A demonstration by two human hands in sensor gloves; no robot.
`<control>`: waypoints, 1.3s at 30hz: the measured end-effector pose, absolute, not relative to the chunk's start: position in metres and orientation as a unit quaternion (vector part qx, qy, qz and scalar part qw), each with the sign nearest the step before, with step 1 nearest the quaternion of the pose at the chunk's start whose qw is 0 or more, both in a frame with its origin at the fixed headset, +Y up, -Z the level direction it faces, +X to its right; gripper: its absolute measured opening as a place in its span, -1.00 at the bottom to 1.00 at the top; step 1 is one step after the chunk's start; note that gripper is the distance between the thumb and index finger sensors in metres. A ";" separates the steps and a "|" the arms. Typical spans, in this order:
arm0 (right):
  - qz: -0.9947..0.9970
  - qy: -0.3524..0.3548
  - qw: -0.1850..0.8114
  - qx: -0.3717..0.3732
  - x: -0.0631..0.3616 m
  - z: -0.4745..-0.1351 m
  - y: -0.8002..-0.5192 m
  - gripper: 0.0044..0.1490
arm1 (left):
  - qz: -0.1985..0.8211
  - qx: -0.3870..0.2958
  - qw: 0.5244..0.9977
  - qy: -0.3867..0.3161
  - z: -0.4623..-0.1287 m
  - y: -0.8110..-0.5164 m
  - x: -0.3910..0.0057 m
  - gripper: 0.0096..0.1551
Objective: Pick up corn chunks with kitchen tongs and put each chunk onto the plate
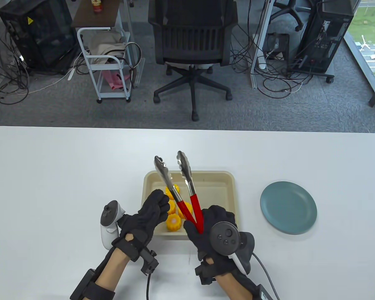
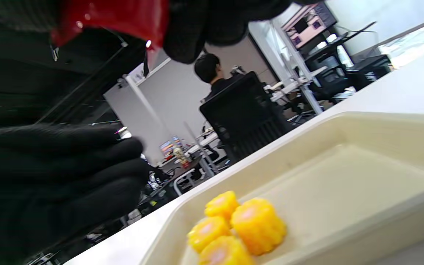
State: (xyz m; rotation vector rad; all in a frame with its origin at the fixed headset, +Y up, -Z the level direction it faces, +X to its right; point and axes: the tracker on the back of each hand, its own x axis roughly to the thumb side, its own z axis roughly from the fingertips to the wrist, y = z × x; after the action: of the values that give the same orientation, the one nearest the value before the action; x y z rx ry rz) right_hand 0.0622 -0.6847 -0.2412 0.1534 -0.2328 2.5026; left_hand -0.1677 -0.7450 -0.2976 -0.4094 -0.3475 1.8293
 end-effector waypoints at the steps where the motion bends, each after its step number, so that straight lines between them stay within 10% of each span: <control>1: 0.947 -0.086 0.302 0.070 0.056 -0.239 -0.685 -0.01 | 0.784 -0.189 0.569 -0.159 -0.297 -0.746 -0.165 0.43; 26: 0.938 -0.091 0.313 0.116 0.043 -0.234 -0.699 -0.04 | 0.805 -0.197 0.526 -0.188 -0.299 -0.734 -0.174 0.25; 39: 0.931 -0.111 0.325 0.127 0.077 -0.249 -0.686 0.02 | 0.795 -0.058 0.593 -0.111 -0.312 -0.739 -0.227 0.18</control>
State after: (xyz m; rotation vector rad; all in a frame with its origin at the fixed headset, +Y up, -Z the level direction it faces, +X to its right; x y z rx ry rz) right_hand 0.0773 -0.6861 -0.2490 0.3327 -0.2906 2.4398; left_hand -0.2269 -0.7390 -0.3123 -0.1341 -0.2586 1.8495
